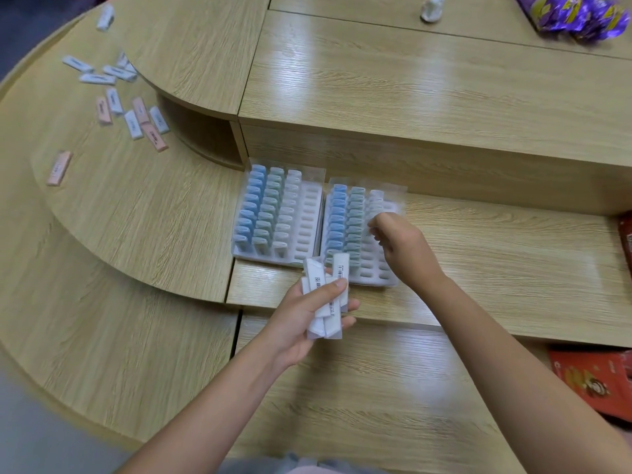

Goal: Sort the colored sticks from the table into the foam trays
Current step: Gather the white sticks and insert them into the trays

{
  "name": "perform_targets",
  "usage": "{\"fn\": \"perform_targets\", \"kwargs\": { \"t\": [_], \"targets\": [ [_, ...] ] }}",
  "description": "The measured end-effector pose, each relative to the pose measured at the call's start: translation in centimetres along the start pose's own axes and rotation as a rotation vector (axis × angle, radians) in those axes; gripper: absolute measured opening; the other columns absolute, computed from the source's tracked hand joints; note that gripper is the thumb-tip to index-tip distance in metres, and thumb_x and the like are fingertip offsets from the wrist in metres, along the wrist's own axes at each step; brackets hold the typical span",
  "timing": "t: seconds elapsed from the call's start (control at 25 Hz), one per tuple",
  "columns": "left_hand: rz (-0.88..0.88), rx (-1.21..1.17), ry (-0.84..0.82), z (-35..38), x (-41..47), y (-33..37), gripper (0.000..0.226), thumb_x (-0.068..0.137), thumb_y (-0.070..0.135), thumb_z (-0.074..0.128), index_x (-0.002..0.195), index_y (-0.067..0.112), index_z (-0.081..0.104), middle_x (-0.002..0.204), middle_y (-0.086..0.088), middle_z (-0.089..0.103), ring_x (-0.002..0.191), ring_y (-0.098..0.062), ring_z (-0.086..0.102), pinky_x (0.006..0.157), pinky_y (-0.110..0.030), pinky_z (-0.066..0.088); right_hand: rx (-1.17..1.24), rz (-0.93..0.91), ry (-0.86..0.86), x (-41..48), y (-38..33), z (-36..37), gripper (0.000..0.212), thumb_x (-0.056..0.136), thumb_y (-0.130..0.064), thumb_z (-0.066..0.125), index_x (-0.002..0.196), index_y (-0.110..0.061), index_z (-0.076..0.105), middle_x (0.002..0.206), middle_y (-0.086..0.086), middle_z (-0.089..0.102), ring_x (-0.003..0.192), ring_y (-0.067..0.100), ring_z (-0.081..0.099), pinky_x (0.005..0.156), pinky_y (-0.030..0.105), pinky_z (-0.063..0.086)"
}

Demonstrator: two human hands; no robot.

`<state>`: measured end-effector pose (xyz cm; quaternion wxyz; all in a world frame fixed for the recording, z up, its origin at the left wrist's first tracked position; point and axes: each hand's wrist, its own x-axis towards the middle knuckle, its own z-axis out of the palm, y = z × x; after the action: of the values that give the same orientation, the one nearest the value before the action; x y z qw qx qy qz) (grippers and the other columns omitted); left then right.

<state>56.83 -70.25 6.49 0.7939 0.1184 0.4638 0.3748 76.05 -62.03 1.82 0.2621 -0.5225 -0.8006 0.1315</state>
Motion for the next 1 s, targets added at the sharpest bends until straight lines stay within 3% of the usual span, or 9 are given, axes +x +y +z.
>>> {"fn": "perform_targets", "kwargs": {
  "t": [0.2, 0.32, 0.44, 0.56, 0.64, 0.72, 0.84, 0.92, 1.0],
  "targets": [
    [0.007, -0.021, 0.013, -0.1, 0.1, 0.1, 0.020, 0.084, 0.006, 0.064, 0.102, 0.013, 0.059, 0.081, -0.007, 0.071, 0.080, -0.022, 0.070, 0.062, -0.034, 0.060, -0.135, 0.033, 0.043, -0.4, -0.2, 0.4, 0.008, 0.087, 0.000, 0.057, 0.092, -0.002, 0.063, 0.094, 0.013, 0.054, 0.059, 0.019, 0.045, 0.040, 0.030, 0.040],
    [0.001, -0.029, 0.032, 0.1, 0.3, 0.0, 0.019, 0.084, 0.005, 0.063, 0.102, 0.011, 0.061, 0.083, -0.008, 0.070, 0.081, -0.022, 0.069, 0.061, -0.034, 0.059, -0.114, 0.066, 0.028, -1.2, -1.3, -0.7, 0.018, 0.089, -0.004, 0.056, 0.105, -0.009, 0.064, 0.105, 0.007, 0.052, 0.063, 0.015, 0.047, 0.045, 0.030, 0.043],
    [0.017, -0.020, 0.053, 0.6, 0.6, 0.1, 0.011, 0.086, 0.003, 0.062, 0.093, 0.012, 0.061, 0.076, -0.005, 0.071, 0.073, -0.018, 0.069, 0.064, -0.035, 0.058, 0.346, 0.305, -0.032, -3.5, -4.5, -2.3, 0.019, 0.091, -0.017, 0.057, 0.108, -0.023, 0.062, 0.090, -0.011, 0.059, 0.071, 0.009, 0.055, 0.063, 0.028, 0.048],
    [0.027, -0.007, 0.023, 0.8, 0.9, -0.1, 0.012, 0.086, 0.005, 0.061, 0.097, 0.010, 0.063, 0.088, -0.011, 0.072, 0.077, -0.020, 0.069, 0.061, -0.033, 0.058, 0.650, 0.503, -0.090, -5.8, -8.1, -2.6, 0.022, 0.081, -0.030, 0.069, 0.101, -0.023, 0.063, 0.079, -0.005, 0.062, 0.072, 0.006, 0.057, 0.064, 0.023, 0.049],
    [0.015, -0.005, 0.017, 1.0, 1.0, -0.5, 0.015, 0.086, 0.007, 0.061, 0.101, 0.008, 0.064, 0.093, -0.015, 0.071, 0.082, -0.023, 0.070, 0.064, -0.033, 0.057, 0.637, 0.564, -0.063, -6.7, -9.0, -2.2, 0.030, 0.075, -0.022, 0.078, 0.101, -0.020, 0.063, 0.080, -0.003, 0.062, 0.070, 0.001, 0.055, 0.063, 0.017, 0.047],
    [0.005, -0.041, 0.001, 1.3, 1.0, -0.8, 0.022, 0.087, 0.007, 0.061, 0.109, 0.006, 0.062, 0.099, -0.018, 0.071, 0.087, -0.023, 0.070, 0.069, -0.034, 0.058, 0.627, 0.609, 0.012, -6.8, -8.8, -2.1, 0.024, 0.077, -0.015, 0.077, 0.095, -0.024, 0.064, 0.078, -0.006, 0.062, 0.069, 0.000, 0.055, 0.064, 0.017, 0.047],
    [0.005, -0.047, -0.003, 1.5, 0.9, -0.6, 0.021, 0.086, 0.008, 0.061, 0.108, 0.009, 0.061, 0.098, -0.015, 0.071, 0.084, -0.019, 0.070, 0.068, -0.033, 0.057, 0.605, 0.612, 0.105, -6.5, -7.7, -2.6, 0.024, 0.081, -0.011, 0.071, 0.089, -0.032, 0.064, 0.074, -0.013, 0.064, 0.072, 0.007, 0.059, 0.070, 0.030, 0.053],
    [0.000, -0.013, 0.006, 1.3, 0.8, -0.3, 0.019, 0.085, 0.007, 0.063, 0.104, 0.012, 0.063, 0.091, -0.011, 0.072, 0.078, -0.016, 0.069, 0.064, -0.031, 0.058, 0.471, 0.557, 0.186, -5.8, -6.3, -3.5, 0.019, 0.085, -0.008, 0.066, 0.093, -0.025, 0.065, 0.078, -0.016, 0.062, 0.076, 0.011, 0.060, 0.071, 0.040, 0.055],
    [-0.009, 0.003, -0.002, 1.1, 0.6, -0.1, 0.018, 0.085, 0.006, 0.062, 0.102, 0.013, 0.064, 0.086, -0.008, 0.071, 0.073, -0.014, 0.067, 0.063, -0.030, 0.058, 0.268, 0.415, 0.250, -4.6, -4.5, -4.3, 0.016, 0.088, -0.003, 0.058, 0.099, -0.013, 0.064, 0.085, -0.013, 0.058, 0.081, 0.012, 0.057, 0.071, 0.037, 0.054]
  ]
}}
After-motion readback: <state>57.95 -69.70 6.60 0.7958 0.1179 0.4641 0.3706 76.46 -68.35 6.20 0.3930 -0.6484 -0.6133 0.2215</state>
